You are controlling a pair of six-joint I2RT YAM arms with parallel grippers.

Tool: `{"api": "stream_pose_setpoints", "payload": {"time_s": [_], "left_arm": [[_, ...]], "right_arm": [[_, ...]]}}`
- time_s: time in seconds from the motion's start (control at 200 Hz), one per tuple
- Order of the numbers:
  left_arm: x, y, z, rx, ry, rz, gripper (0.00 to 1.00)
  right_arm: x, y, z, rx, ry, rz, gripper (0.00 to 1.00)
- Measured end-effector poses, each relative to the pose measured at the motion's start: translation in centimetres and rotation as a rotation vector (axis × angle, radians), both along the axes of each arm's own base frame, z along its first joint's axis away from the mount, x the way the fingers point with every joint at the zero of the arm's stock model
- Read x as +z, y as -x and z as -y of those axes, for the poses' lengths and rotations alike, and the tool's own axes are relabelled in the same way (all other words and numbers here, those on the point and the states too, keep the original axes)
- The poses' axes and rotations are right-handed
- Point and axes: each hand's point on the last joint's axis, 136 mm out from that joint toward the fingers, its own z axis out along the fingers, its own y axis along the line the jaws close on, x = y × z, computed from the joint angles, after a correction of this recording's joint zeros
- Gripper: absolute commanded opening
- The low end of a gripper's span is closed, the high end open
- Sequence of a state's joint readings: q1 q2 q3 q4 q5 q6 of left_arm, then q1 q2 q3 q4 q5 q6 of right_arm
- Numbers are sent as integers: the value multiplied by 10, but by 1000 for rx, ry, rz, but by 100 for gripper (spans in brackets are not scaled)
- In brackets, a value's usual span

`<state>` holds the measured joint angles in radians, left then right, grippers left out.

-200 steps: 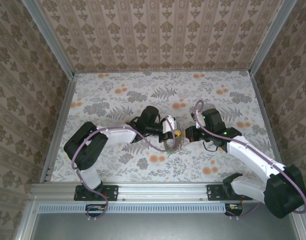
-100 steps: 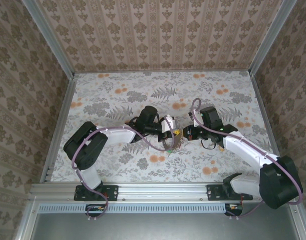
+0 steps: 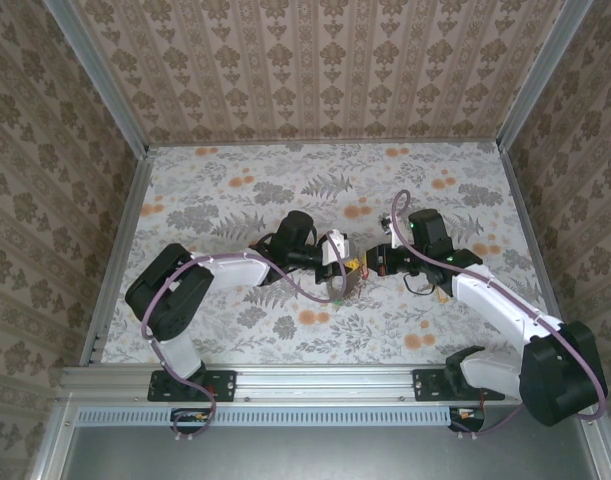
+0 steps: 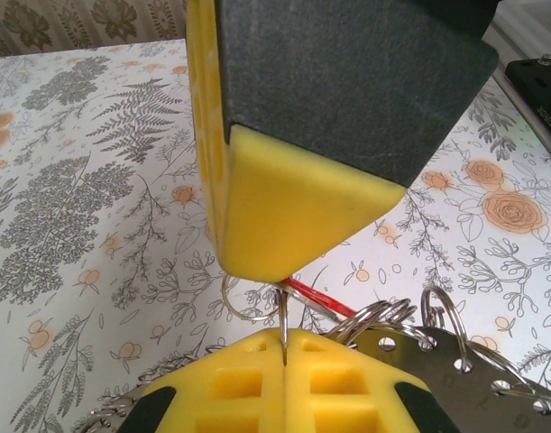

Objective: Put the keys on the keyring

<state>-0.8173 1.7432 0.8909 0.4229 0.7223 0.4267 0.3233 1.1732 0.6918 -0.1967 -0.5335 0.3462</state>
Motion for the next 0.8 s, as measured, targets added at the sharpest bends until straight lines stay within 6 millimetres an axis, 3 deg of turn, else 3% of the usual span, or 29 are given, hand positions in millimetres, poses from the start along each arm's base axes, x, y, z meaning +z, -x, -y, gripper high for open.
{"api": "stream_pose_setpoints", "payload": {"time_s": [0.335,0.555,0.8], "left_arm": [[-7,0,-3,3,-42,-8,0],[-3,-1,3,-52,-121,27,0],[-37,12,12,-163,-264,-3,0]], "right_arm": [[-8,6,4,16,40,-17,0],[-31,-5,19,-72,144,-100,25],[-53,-10,50,-235,262,-178,37]]}}
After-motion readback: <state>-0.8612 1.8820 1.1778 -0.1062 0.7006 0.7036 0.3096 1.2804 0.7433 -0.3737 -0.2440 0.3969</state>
